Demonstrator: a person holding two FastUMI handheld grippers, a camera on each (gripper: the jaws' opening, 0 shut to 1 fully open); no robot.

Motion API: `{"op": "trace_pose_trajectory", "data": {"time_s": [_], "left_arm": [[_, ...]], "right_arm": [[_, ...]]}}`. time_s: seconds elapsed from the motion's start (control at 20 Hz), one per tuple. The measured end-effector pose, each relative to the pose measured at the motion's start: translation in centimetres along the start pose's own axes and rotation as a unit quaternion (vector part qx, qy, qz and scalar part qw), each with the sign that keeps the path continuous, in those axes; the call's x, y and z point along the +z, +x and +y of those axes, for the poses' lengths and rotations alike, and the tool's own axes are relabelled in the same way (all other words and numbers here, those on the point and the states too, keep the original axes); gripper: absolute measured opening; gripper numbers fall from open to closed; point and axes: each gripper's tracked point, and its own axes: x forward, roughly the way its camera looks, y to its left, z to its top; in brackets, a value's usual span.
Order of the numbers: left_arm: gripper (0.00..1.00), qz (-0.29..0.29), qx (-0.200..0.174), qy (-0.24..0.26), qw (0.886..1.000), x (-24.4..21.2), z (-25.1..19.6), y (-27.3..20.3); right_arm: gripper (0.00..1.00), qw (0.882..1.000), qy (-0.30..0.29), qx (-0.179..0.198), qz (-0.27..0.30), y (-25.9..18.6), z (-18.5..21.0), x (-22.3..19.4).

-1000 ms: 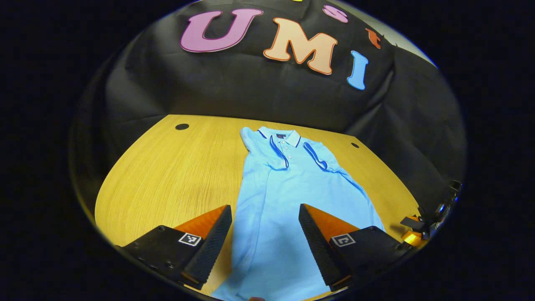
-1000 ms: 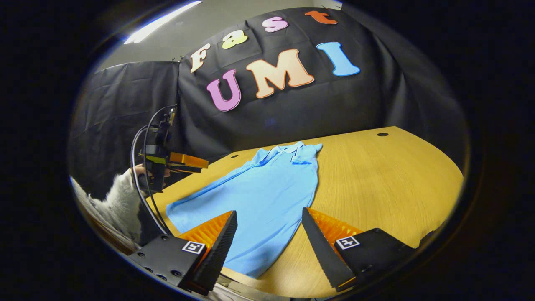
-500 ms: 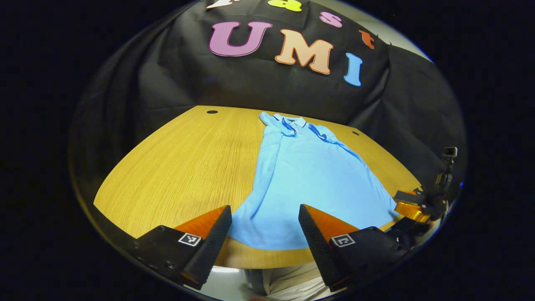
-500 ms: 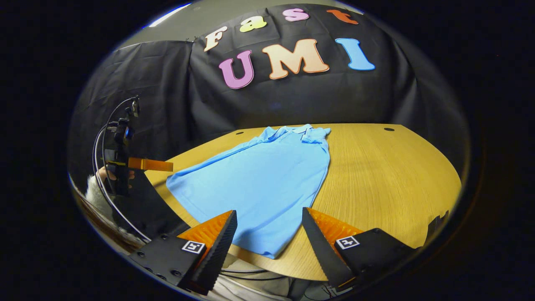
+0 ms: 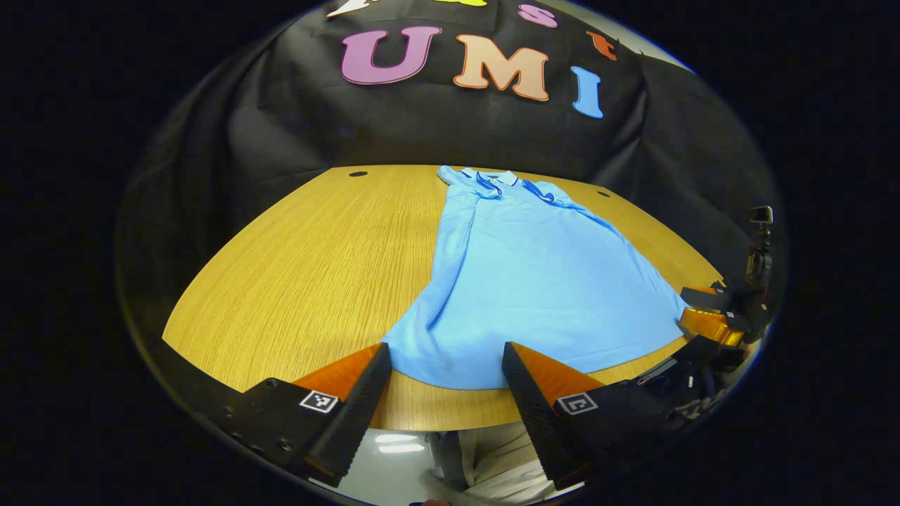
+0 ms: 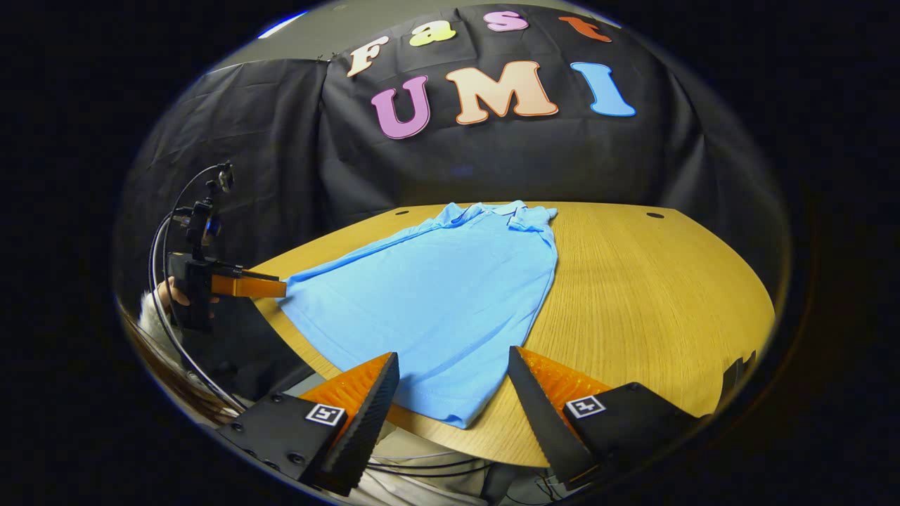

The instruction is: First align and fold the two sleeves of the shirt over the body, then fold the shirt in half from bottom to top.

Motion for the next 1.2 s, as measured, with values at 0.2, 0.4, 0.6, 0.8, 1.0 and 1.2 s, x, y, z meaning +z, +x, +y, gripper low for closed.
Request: {"op": "trace_pose_trajectory", "data": {"time_s": [0.2, 0.4, 0.6, 0.8, 1.0, 1.2], "left_arm": [[0.97, -0.017, 0.008, 0.025, 1.0, 0.5, -0.1, 0.4], [0.8, -0.028, -0.003, 0.023, 0.999, 0.8, -1.5, 1.6], [0.18, -0.036, -0.026, 0.016, 0.999, 1.2, -3.0, 1.8], [0.01, -0.055, -0.029, -0.001, 0.998, 1.5, -3.2, 2.0], [0.0, -0.058, -0.032, -0.007, 0.998, 1.4, -3.2, 2.0], [0.0, -0.055, -0.024, 0.002, 0.998, 2.0, -2.9, 1.9]], "right_arm": [[0.98, 1.0, -0.014, -0.007, -0.005, 0.3, 0.1, -0.1], [0.89, 1.0, -0.013, -0.008, -0.011, 0.6, 0.2, -0.3], [0.41, 1.0, 0.014, 0.0, -0.008, 0.8, 0.2, -0.4], [0.12, 0.999, 0.035, 0.015, -0.011, 1.0, 0.9, -0.3], [0.03, 1.0, 0.025, 0.018, -0.007, 0.9, 1.0, -0.4], [0.02, 0.999, 0.036, 0.023, -0.01, 1.1, 1.3, 0.2]]}}
